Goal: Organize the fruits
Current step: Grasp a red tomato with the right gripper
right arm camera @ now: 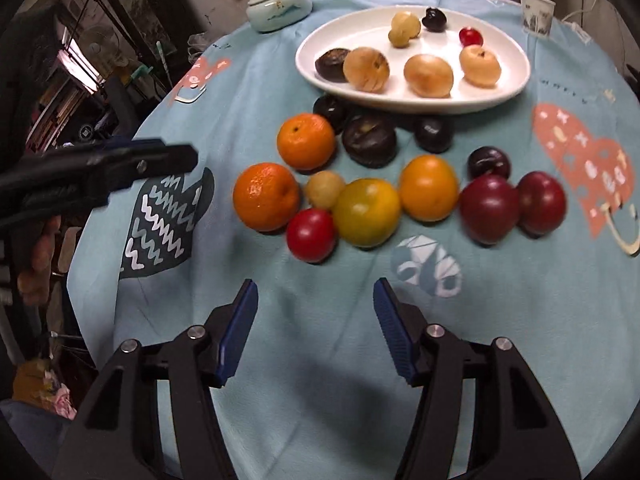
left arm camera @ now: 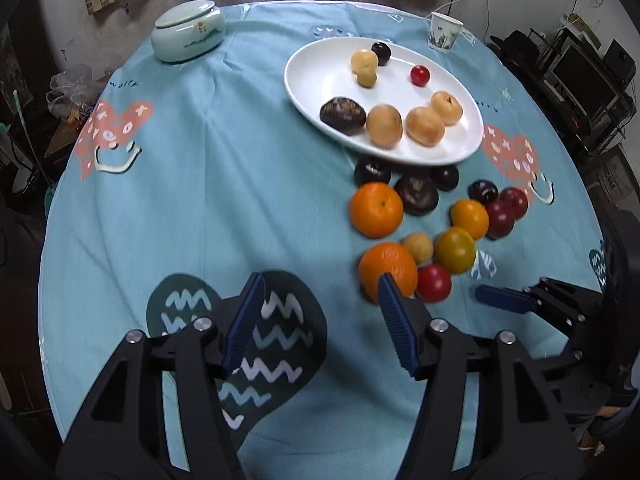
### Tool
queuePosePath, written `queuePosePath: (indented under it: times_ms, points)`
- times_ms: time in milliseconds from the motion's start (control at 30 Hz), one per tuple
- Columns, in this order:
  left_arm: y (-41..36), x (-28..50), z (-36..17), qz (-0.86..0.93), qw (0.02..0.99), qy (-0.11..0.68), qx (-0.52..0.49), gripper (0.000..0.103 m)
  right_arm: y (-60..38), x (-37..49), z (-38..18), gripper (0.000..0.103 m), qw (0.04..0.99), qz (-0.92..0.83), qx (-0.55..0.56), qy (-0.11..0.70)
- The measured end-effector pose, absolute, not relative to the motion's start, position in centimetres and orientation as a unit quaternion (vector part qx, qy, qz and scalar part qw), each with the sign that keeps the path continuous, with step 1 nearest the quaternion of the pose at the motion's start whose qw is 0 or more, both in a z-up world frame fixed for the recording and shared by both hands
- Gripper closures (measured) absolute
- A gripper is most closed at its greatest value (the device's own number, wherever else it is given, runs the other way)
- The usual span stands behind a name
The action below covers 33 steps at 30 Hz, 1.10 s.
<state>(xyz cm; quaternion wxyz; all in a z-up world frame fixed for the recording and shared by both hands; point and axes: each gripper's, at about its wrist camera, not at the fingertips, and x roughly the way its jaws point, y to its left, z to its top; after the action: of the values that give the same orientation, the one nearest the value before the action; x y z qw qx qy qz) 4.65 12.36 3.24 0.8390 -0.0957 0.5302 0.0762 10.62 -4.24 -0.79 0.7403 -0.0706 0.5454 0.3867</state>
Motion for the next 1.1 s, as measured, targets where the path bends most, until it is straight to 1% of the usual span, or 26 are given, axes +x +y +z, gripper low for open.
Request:
queuePosePath:
  times_ms: [67, 100, 167, 300, 400, 433, 467, 733, 967, 1100]
  points:
    - [12.2, 4.1, 3.4, 0.076, 0.840, 0.529, -0.094, 0.041, -3.8, 11.1, -1.1, 0.051, 0.740, 0.380, -0.065, 0.551]
    - [12.2, 3.9, 3.5, 0.076, 0.841, 0.528, -0.093, 0.041, -3.5, 11.4, -1.3, 0.052, 0.739, 0.377, -0.060, 0.555]
    - [12.2, 3.5, 3.7, 0.077, 0.843, 0.525, -0.090, 0.040, -3.4, 11.7, -1.6, 0.054, 0.740, 0.373, -0.049, 0.558]
    - [12.4, 3.2, 3.8, 0.076, 0.842, 0.526, -0.091, 0.039, -2.3, 12.4, -1.8, 0.055, 0.740, 0.371, -0.027, 0.561]
    - [12.3, 3.2, 3.4, 0.071, 0.840, 0.530, -0.090, 0.039, -1.5, 12.4, -1.8, 0.061, 0.746, 0.374, -0.036, 0.549]
    - [12.2, 3.2, 3.3, 0.068, 0.839, 0.532, -0.089, 0.038, -1.4, 12.5, -1.8, 0.070, 0.747, 0.373, -0.046, 0.548]
    - [12.1, 3.3, 3.2, 0.066, 0.839, 0.533, -0.088, 0.038, -1.4, 12.6, -1.9, 0.071, 0.745, 0.376, -0.048, 0.549]
    - [9.9, 5.2, 2.7, 0.033, 0.841, 0.535, -0.069, 0.038, -5.3, 12.1, -0.2, 0.072, 0.740, 0.389, -0.024, 0.548]
    - [7.9, 7.7, -0.1, 0.025, 0.831, 0.553, -0.047, 0.038, -8.2, 11.5, 0.1, 0.072, 0.754, 0.362, -0.016, 0.548]
    - [8.0, 8.9, -1.7, 0.030, 0.822, 0.566, -0.047, 0.041, -8.8, 11.4, 0.1, 0.072, 0.754, 0.359, -0.013, 0.550]
